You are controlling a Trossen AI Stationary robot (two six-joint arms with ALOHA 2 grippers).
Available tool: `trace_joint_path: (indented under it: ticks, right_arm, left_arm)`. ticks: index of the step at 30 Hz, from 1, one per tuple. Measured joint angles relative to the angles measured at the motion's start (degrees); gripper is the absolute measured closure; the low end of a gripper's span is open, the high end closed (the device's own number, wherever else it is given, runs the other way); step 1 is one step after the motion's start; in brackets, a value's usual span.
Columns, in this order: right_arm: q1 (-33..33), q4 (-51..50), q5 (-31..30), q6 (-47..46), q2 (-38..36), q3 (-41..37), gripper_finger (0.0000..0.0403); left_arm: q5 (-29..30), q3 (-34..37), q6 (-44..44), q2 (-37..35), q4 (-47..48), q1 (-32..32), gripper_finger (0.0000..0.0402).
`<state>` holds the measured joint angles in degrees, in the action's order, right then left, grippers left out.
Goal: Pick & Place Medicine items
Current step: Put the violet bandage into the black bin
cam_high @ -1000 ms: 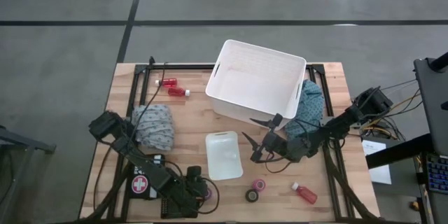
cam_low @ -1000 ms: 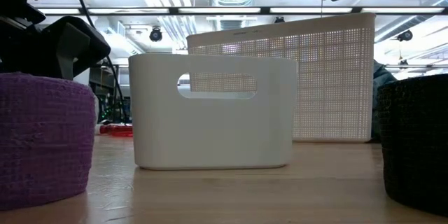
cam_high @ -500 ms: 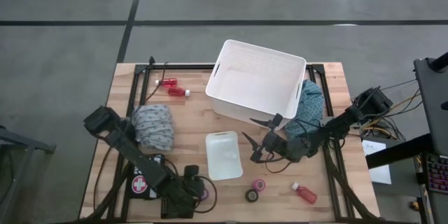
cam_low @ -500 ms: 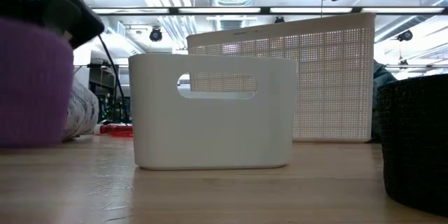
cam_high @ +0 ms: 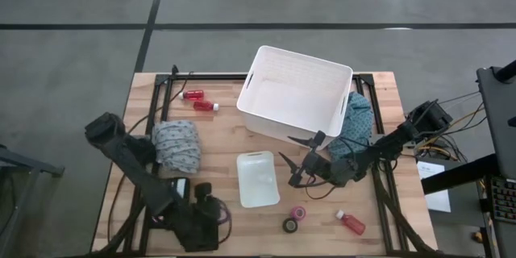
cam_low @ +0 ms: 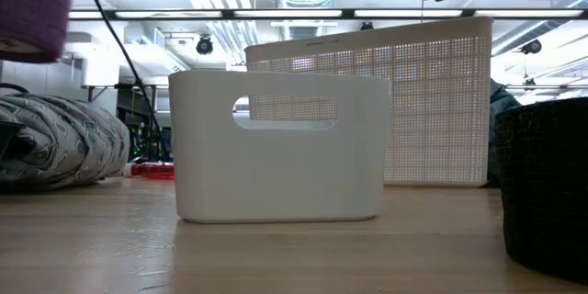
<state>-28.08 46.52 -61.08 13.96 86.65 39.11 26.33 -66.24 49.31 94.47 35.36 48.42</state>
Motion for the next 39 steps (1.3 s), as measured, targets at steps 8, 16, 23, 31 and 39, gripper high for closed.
trace_joint_path:
  ticks: [8, 16, 23, 31, 39]
  right_arm:
    - [0.00, 0.00, 0.00, 0.00, 0.00, 0.00, 0.0133]
    - [0.00, 0.00, 0.00, 0.00, 0.00, 0.00, 0.0133]
    - [0.00, 0.00, 0.00, 0.00, 0.00, 0.00, 0.0133]
    - [0.00, 0.00, 0.00, 0.00, 0.00, 0.00, 0.0133]
    - [0.00, 0.00, 0.00, 0.00, 0.00, 0.00, 0.0133]
  left_arm:
    - [4.47, 0.00, 17.15, -0.04, 9.01, 6.80, 0.0188]
    - [5.66, 2.62, 26.59, -0.04, 10.27, 10.66, 0.0188]
    - [5.78, 8.43, 28.95, -0.02, 2.41, 11.32, 0.0188]
    - [6.33, 13.29, 28.71, -0.02, -5.21, 11.28, 0.0188]
    - [8.22, 13.97, 28.53, 2.44, -5.78, 11.26, 0.0188]
